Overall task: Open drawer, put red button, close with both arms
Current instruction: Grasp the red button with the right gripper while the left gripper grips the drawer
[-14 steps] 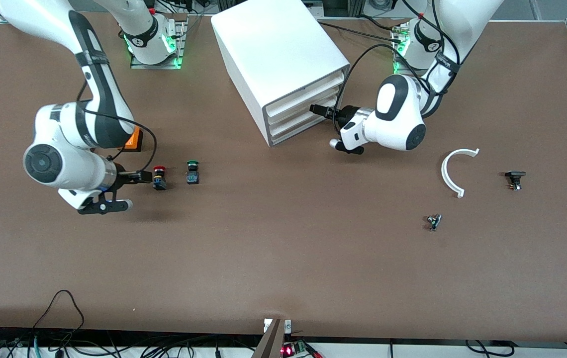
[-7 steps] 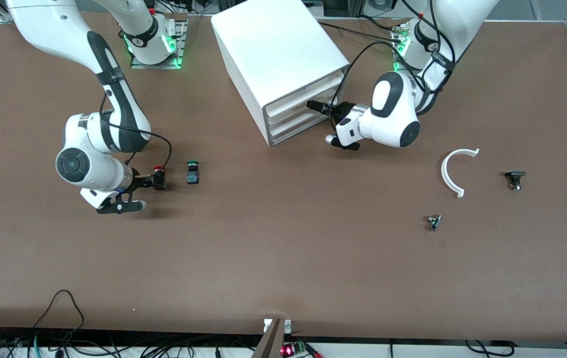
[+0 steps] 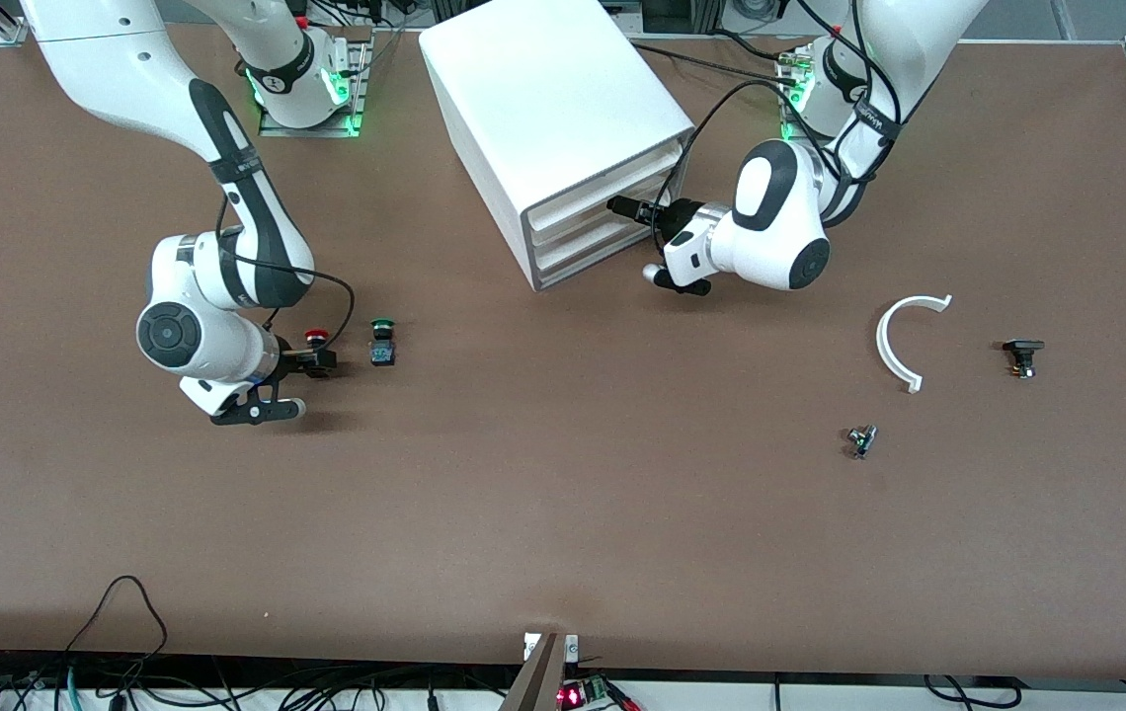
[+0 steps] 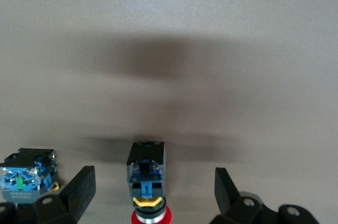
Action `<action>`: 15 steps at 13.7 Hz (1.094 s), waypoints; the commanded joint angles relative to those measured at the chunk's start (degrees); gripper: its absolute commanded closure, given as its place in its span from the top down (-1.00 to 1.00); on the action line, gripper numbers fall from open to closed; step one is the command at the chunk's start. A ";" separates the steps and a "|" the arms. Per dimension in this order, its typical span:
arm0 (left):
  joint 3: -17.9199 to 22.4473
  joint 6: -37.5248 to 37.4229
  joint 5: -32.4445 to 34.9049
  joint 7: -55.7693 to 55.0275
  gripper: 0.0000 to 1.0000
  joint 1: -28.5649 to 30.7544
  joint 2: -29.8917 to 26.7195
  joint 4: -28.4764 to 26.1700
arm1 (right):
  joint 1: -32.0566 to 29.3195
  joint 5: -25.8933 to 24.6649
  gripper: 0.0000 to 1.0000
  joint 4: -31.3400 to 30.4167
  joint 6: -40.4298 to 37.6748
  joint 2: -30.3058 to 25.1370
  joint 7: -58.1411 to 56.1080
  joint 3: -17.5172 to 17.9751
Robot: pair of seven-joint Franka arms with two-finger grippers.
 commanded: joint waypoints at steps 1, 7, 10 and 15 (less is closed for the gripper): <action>-0.90 0.72 -1.67 3.40 -0.86 -0.25 -0.33 -1.83 | 0.02 0.79 1.00 -0.63 1.09 0.37 -0.41 0.48; -2.74 0.28 -1.67 3.41 -1.00 -0.25 -0.59 -1.91 | 0.03 0.35 1.00 -3.96 4.69 0.63 -0.67 0.66; -2.13 0.55 -1.76 3.41 -1.00 0.18 -0.33 -1.83 | 0.03 0.35 0.78 -4.41 4.52 0.37 -0.67 0.74; 5.06 0.72 -0.89 3.14 -1.00 0.71 -0.59 0.80 | 0.03 0.35 -0.26 -4.32 4.08 0.37 -0.67 1.54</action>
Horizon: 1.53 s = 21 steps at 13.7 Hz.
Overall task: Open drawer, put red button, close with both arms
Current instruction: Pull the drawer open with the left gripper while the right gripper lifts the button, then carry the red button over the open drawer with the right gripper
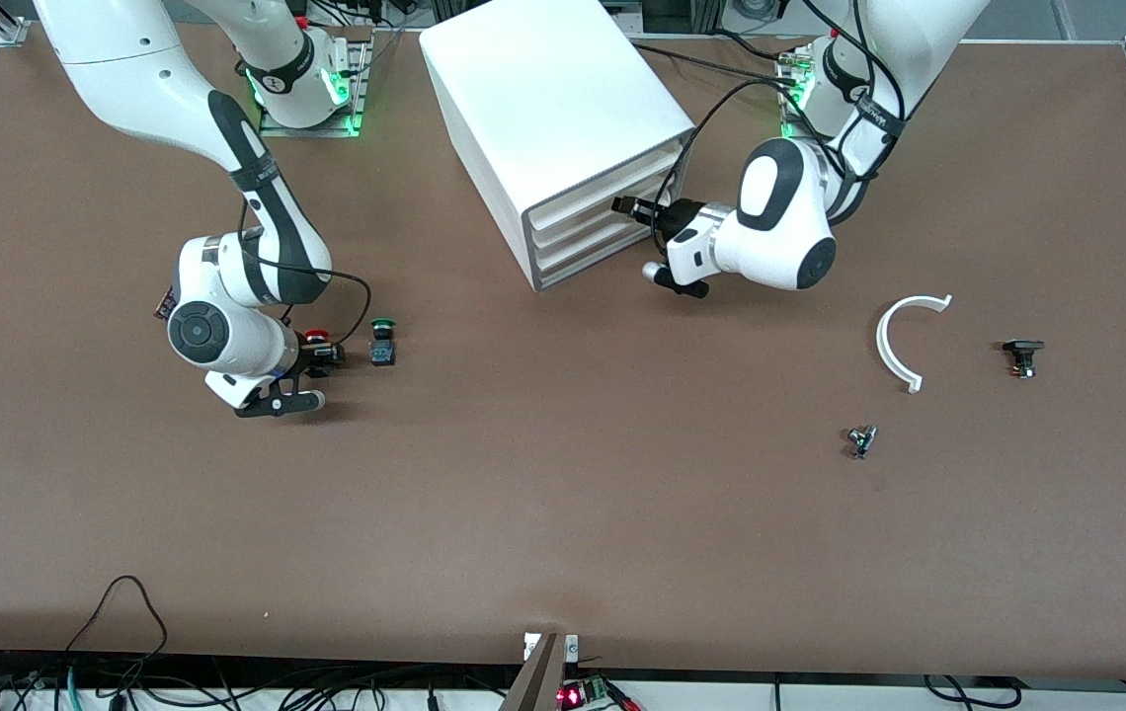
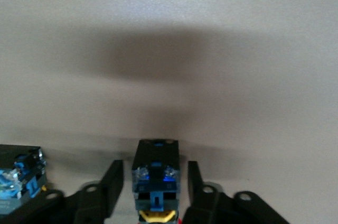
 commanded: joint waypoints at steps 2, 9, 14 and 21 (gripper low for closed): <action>7.23 1.99 0.96 -1.23 -1.00 0.01 0.20 2.94 | -0.02 0.35 -0.41 -0.87 0.33 -0.88 -0.71 0.36; 9.44 5.15 1.14 -1.32 1.00 1.59 -2.52 4.98 | -0.02 0.27 -0.58 4.92 -5.01 -4.74 -6.07 0.71; 12.49 7.44 15.97 -1.31 1.00 5.02 -8.49 10.41 | -0.11 0.79 -0.58 18.95 -18.89 -7.29 -6.34 5.09; 22.70 -1.05 35.28 -1.84 1.00 4.93 -22.02 13.49 | 3.31 0.97 -0.58 33.75 -20.59 -6.68 -22.20 14.67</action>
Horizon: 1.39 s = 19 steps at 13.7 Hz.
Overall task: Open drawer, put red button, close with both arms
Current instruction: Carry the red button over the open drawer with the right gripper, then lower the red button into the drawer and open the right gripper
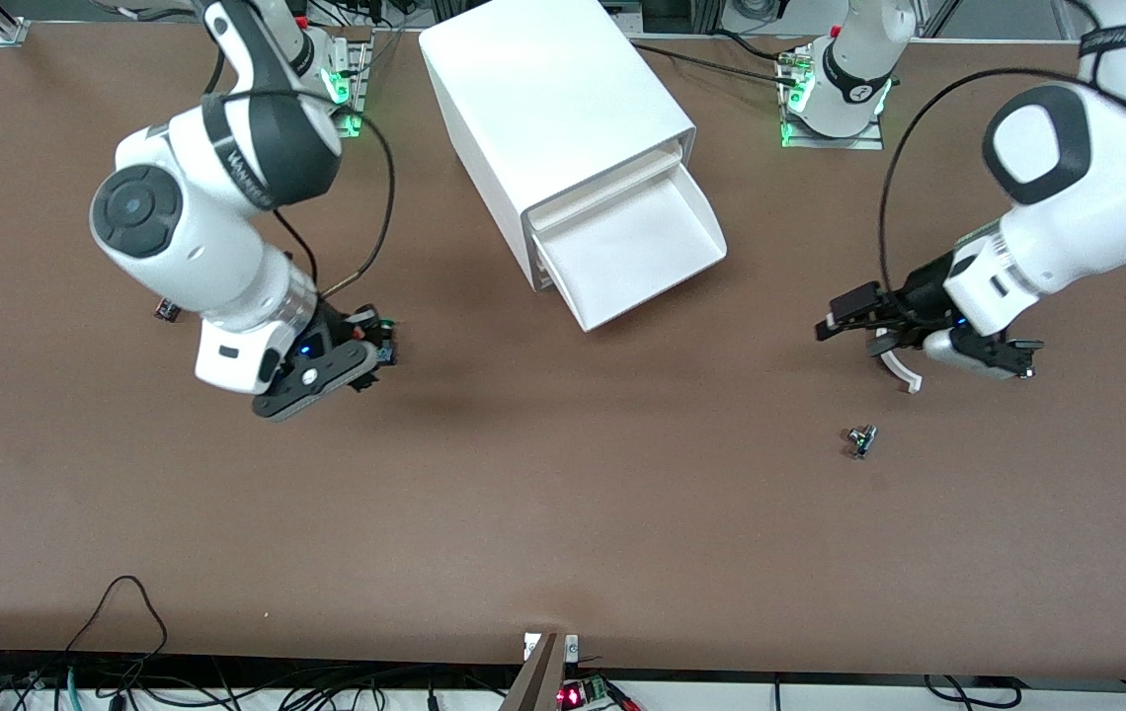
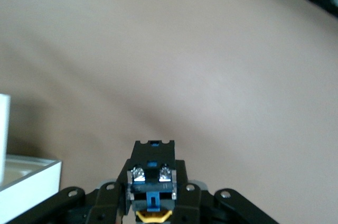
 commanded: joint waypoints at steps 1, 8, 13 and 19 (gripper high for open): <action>3.35 -8.68 12.46 -1.02 1.00 -0.64 -5.47 2.89 | 1.30 0.94 -0.58 4.47 -0.49 1.83 -10.67 4.00; 5.37 -21.28 25.33 -2.34 1.00 -0.11 -8.91 7.30 | 14.47 0.24 -0.60 15.01 -0.14 10.34 -26.60 7.19; 5.55 -21.29 25.33 -1.99 1.00 0.24 -5.83 10.20 | 22.47 -6.69 -0.62 18.27 -0.57 13.95 -38.73 6.92; 4.85 -22.87 29.91 -2.08 1.00 0.59 -2.67 14.24 | 26.35 -11.80 -0.62 17.75 -3.65 17.03 -42.69 6.92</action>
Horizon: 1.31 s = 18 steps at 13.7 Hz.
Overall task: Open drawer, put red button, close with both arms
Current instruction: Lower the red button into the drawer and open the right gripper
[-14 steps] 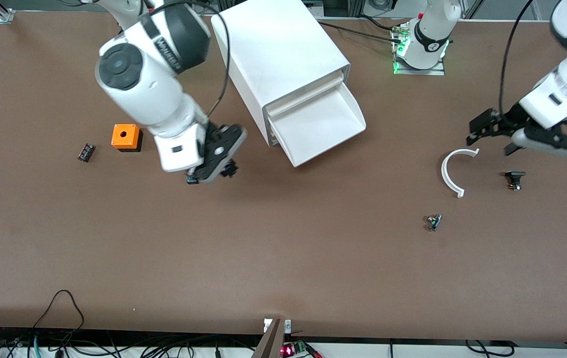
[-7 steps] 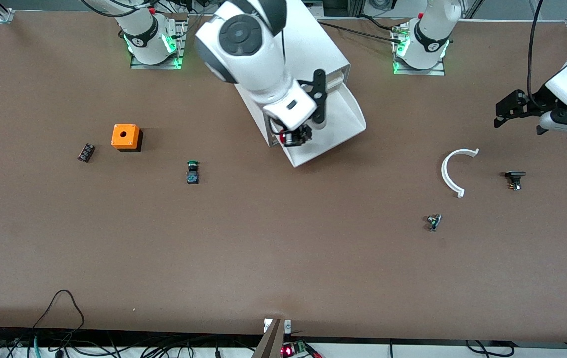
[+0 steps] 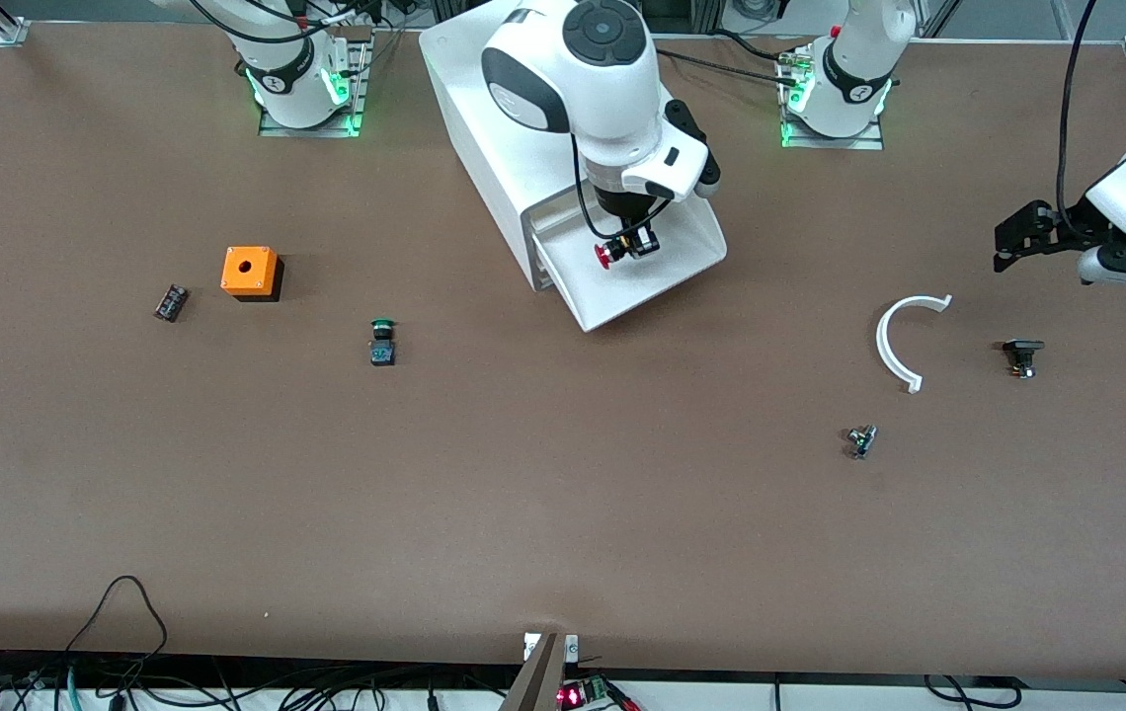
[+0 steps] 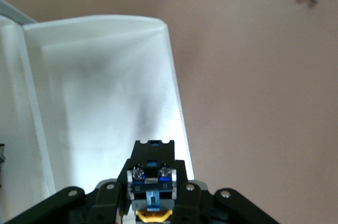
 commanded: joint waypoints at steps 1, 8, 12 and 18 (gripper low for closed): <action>-0.65 -2.33 2.12 -0.85 1.00 -0.04 2.76 4.77 | 0.43 -1.11 -0.62 1.38 -2.22 2.39 -2.92 -0.38; -1.00 -4.00 1.95 -0.94 1.00 -0.57 4.70 7.68 | 2.01 -1.90 -0.61 -0.92 0.76 5.02 -1.96 -0.38; -0.91 -4.00 1.95 -0.67 1.00 -0.22 6.02 9.44 | 2.89 -1.81 -0.59 -1.09 2.16 6.34 -0.73 -0.47; -1.00 -4.00 1.51 -0.94 1.00 -0.84 6.46 10.85 | 5.53 -1.63 1.00 -1.88 2.87 6.35 8.48 -1.52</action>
